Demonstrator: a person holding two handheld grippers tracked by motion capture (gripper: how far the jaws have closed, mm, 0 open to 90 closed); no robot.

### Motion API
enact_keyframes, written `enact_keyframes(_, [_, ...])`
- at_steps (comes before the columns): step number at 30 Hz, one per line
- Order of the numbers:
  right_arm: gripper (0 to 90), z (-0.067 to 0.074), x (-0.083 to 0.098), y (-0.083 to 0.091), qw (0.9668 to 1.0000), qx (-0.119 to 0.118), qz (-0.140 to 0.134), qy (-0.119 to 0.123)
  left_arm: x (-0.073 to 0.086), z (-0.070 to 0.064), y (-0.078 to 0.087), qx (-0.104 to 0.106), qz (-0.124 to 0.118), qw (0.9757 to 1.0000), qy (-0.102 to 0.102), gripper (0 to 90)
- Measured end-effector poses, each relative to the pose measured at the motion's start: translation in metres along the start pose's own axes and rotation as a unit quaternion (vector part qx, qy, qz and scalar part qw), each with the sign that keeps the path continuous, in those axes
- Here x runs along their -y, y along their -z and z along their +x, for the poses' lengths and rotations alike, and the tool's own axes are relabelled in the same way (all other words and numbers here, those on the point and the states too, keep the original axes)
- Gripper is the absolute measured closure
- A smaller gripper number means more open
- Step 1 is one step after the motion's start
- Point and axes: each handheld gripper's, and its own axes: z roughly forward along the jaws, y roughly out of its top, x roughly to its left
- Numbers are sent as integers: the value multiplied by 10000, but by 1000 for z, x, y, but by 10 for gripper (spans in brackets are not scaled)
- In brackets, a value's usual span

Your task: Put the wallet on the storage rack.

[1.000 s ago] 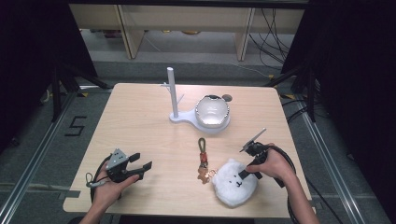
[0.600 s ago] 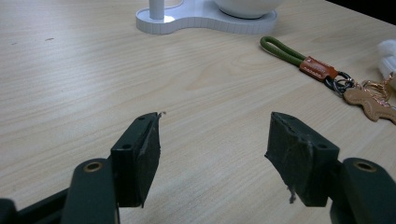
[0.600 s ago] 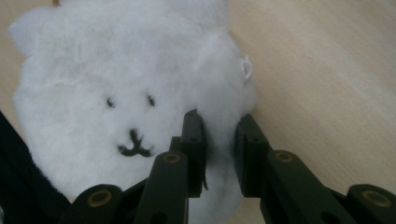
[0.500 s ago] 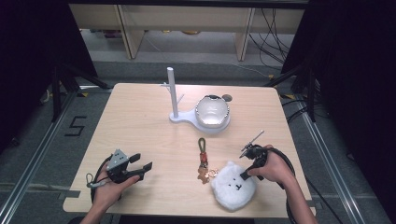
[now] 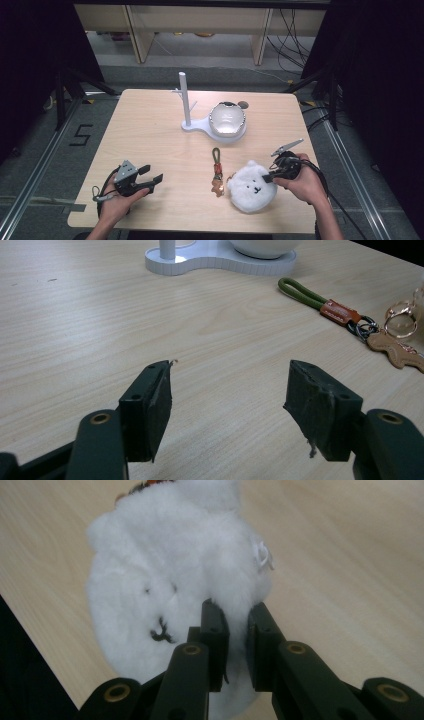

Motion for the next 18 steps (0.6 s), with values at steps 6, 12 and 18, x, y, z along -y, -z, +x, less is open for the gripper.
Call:
enact_keyframes(6, [818, 2, -1, 13, 9978, 273, -609, -3, 1, 0, 1, -38, 32, 10000, 19, 346])
enact_keyframes(12, [818, 3, -3, 22, 9935, 329, -1085, -102, 1, 0, 1, -63, 52, 10000, 32, 346])
enact_keyframes(18, [818, 4, -9, 33, 9881, 455, -1463, -153, 2, 0, 1, -68, 46, 10000, 52, 346])
